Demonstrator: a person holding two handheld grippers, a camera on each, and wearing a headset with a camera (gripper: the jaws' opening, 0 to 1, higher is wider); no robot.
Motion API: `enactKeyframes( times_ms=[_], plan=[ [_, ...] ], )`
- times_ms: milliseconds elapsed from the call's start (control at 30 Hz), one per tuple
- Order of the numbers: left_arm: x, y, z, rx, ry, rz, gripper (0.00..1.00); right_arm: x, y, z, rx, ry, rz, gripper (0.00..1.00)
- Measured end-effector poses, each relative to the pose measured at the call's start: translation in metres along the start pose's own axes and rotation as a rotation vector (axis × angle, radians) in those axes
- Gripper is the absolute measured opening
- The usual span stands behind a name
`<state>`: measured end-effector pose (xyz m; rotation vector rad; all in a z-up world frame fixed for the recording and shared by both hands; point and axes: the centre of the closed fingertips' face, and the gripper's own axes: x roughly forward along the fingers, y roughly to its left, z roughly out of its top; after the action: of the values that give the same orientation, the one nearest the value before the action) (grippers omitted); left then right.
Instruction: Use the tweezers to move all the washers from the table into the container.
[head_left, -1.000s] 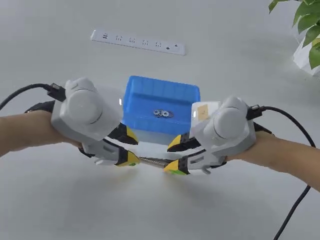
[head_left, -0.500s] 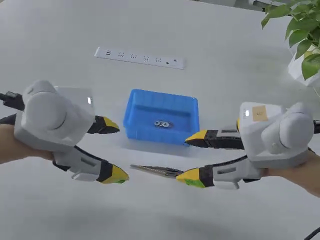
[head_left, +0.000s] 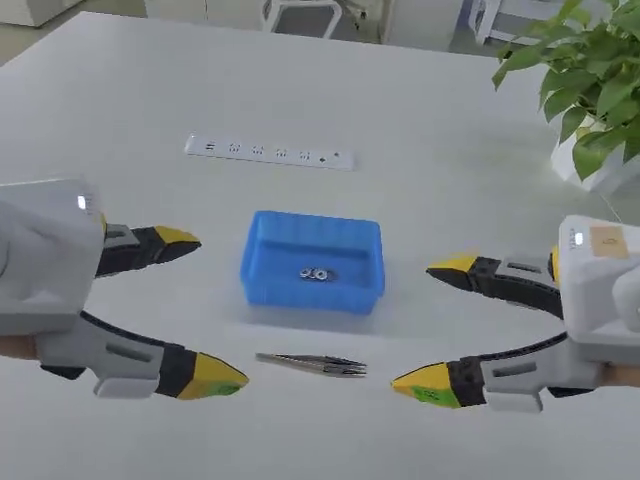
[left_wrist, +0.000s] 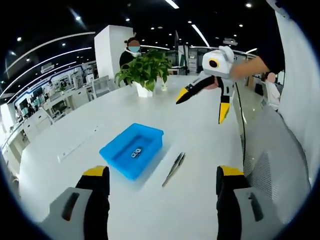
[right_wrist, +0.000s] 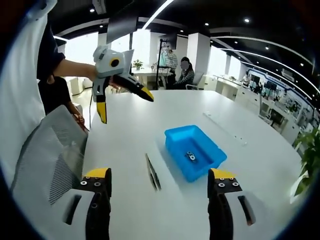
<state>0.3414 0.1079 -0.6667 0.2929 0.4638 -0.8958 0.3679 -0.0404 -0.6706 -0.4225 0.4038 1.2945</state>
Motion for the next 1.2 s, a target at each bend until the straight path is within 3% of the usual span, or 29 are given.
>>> enactKeyframes(
  times_ms=[100,300,567,733,900,1000,1200],
  plan=[
    [-0.009,0.003,0.002,-0.017,-0.018,0.036,0.99,-0.008,0.003,0.001,-0.011,0.006,-0.022,0.88],
    [-0.024,-0.007,0.005,-0.007,-0.033,0.054,0.99,-0.018,0.017,0.006,-0.034,0.011,-0.031,0.99],
    [-0.037,-0.010,0.006,-0.002,-0.038,0.092,0.99,-0.030,0.017,0.015,-0.060,0.007,-0.070,1.00],
    [-0.040,-0.013,0.006,-0.038,-0.064,0.120,0.99,-0.034,0.016,0.016,-0.060,0.005,-0.090,1.00],
    [-0.040,-0.019,0.003,-0.031,-0.034,0.119,0.99,-0.036,0.012,0.008,-0.093,0.034,-0.129,1.00],
    [-0.041,-0.020,0.000,-0.026,-0.010,0.124,0.99,-0.040,0.015,0.006,-0.073,0.024,-0.119,1.00],
    [-0.044,-0.020,0.005,-0.016,-0.017,0.133,0.99,-0.041,0.011,0.006,-0.062,0.018,-0.126,1.00]
  ],
)
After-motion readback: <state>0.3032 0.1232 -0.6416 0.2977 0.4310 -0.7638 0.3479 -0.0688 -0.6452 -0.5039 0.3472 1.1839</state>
